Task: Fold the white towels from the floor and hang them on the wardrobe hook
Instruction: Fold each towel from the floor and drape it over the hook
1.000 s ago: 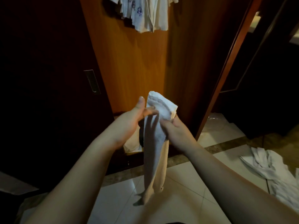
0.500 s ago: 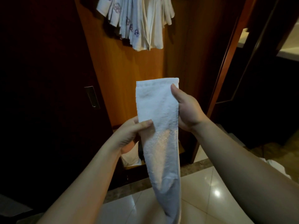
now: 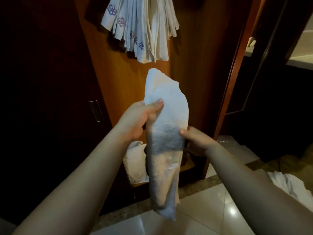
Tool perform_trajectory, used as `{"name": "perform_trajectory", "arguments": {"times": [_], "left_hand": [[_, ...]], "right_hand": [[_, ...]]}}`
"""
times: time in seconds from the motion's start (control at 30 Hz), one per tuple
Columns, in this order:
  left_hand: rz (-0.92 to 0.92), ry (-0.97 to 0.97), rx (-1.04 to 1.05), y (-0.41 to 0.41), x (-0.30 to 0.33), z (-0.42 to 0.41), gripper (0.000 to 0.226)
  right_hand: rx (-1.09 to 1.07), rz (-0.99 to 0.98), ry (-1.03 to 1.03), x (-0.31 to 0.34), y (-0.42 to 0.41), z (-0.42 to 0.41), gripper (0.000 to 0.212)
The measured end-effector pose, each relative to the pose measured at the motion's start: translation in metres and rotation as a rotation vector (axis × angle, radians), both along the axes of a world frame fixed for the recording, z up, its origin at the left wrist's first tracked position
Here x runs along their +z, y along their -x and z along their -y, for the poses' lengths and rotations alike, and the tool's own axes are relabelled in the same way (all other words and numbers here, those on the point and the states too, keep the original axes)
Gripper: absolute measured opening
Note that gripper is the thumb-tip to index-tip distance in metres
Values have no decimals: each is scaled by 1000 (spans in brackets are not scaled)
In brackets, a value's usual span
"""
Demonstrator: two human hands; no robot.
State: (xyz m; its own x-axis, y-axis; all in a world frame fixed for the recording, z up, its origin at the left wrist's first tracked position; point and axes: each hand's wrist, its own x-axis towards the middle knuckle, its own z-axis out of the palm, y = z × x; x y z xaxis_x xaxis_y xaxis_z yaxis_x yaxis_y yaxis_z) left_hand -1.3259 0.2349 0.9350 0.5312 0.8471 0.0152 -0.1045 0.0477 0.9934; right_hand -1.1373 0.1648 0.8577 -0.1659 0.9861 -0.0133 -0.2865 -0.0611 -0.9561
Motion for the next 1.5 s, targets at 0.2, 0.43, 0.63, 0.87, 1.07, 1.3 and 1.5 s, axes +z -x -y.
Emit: {"name": "perform_trajectory", "arguments": {"times": [0.2, 0.43, 0.63, 0.87, 1.07, 1.3, 1.5], "left_hand": [[-70, -47, 8, 3, 37, -19, 42], [-13, 3, 104, 1, 77, -29, 29], [63, 84, 186, -12, 100, -37, 26], [-6, 113, 254, -21, 100, -66, 14], [-48, 224, 153, -19, 67, -84, 34], [-113, 228, -198, -17, 7, -70, 84], [-71, -158, -246, -19, -18, -47, 57]], "right_hand": [[-26, 436, 24, -11, 3, -11, 88], [-37, 222, -36, 9, 11, -18, 87], [223, -152, 143, 23, -1, -8, 68], [190, 166, 109, 36, -2, 7, 40], [176, 193, -42, 69, 2, 15, 63], [-245, 246, -136, 108, -12, -3, 80], [-264, 292, -185, 113, -28, -11, 57]]}}
